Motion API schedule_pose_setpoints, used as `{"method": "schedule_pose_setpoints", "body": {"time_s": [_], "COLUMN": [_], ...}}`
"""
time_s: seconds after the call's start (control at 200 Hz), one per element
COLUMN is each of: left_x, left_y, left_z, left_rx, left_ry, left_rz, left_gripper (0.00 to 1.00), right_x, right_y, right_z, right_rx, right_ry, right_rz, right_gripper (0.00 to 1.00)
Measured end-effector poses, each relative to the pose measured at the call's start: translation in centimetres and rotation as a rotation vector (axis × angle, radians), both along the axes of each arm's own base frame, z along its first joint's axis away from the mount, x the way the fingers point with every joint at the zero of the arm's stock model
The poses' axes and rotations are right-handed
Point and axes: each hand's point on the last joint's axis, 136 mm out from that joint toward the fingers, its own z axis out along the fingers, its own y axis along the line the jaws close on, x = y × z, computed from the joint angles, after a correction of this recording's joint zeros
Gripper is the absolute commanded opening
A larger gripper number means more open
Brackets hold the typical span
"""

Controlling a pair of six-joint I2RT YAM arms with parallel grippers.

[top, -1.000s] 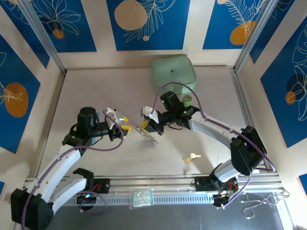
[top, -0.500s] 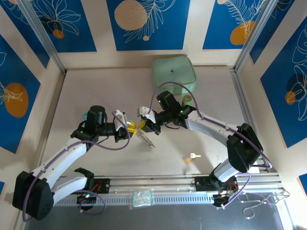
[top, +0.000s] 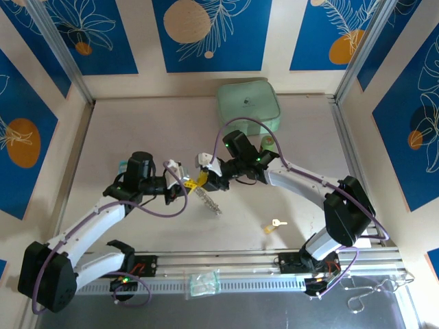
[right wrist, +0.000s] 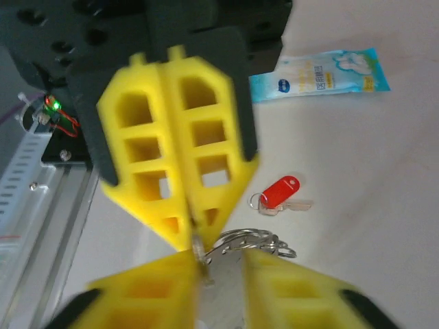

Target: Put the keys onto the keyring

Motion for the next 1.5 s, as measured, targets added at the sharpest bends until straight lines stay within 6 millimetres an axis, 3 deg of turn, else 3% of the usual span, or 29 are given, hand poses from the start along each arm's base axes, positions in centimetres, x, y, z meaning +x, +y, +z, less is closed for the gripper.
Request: {"method": "schedule_pose_setpoints", "body": {"time_s": [0.14,0.305,0.46,0.795,0.945,1.135,1.21,1.365,1.5], "left_x": [0.2,0.3,0.2,-0.1,1.6,4.7,5.1,5.2,6.2], "left_y": [0.2,0.1,-0.1,-0.3,0.2,0.5,0.6,1.5,2.5], "left_z": [0.2,0.1,0.2,0.7,0.8,3.7,4.4,3.6,4.4], "left_rx": [0.003,-0.022,-0.050,-0.084,-0.067,-0.064,-0.071,-0.028,-0.012], "left_ry": [-0.038,-0.068,-0.063,-0.020,0.109,0.306,0.338,0.452,0.581], "left_rz": [0.018,0.021,0.018,0.013,0.152,0.356,0.391,0.504,0.654], "left_gripper": [0.00,0.00,0.00,0.00,0.00,0.00,0.00,0.00,0.00], "right_x": [0.2,-1.1,-1.8,-0.9,-0.1,-0.8,-1.2,-1.1,-1.3], "right_y": [-1.6,-3.2,-2.4,-1.3,-1.6,-1.9,-1.6,-1.5,-1.2], "right_z": [0.9,0.8,0.4,1.0,0.9,1.7,2.1,2.0,1.6], "right_rx": [0.007,0.006,0.030,0.093,0.074,0.043,0.052,0.053,0.043], "right_ry": [-0.032,-0.078,-0.075,-0.109,-0.115,-0.131,-0.132,-0.074,-0.014], "right_rz": [-0.015,-0.006,0.011,-0.027,-0.075,-0.123,-0.142,-0.231,-0.276], "right_gripper": [0.39,0.35,0.31,0.31,0.32,0.30,0.29,0.25,0.23]}}
